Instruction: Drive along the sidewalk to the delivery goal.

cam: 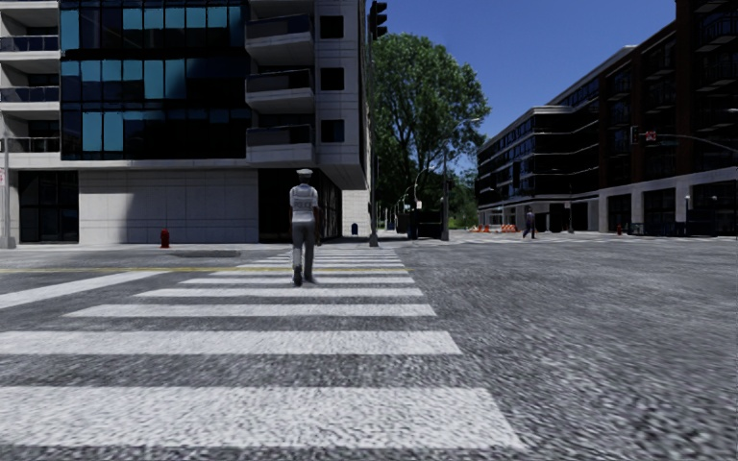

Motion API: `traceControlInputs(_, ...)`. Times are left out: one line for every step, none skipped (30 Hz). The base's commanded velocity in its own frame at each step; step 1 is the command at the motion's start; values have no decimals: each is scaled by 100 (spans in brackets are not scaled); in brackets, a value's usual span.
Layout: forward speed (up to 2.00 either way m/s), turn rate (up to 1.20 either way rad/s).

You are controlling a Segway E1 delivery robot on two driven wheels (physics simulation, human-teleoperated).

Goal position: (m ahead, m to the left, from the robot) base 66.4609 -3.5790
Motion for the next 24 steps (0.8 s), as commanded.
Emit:
traceControlInputs(200, 0)
traceControlInputs(200, 0)
traceControlInputs(200, 0)
traceControlInputs(200, 0)
traceControlInputs(200, 0)
traceControlInputs(200, 0)
traceControlInputs(200, 0)
traceControlInputs(200, 0)
traceControlInputs(200, 0)
traceControlInputs(200, 0)
traceControlInputs(200, 0)
traceControlInputs(200, 0)
traceControlInputs(200, 0)
traceControlInputs(200, 0)
traceControlInputs(200, 0)
traceControlInputs(200, 0)
traceControlInputs(200, 0)
traceControlInputs(200, 0)
traceControlInputs(200, 0)
traceControlInputs(200, 0)
traceControlInputs(200, 0)
traceControlInputs(200, 0)
traceControlInputs(200, 0)
traceControlInputs(200, 0)
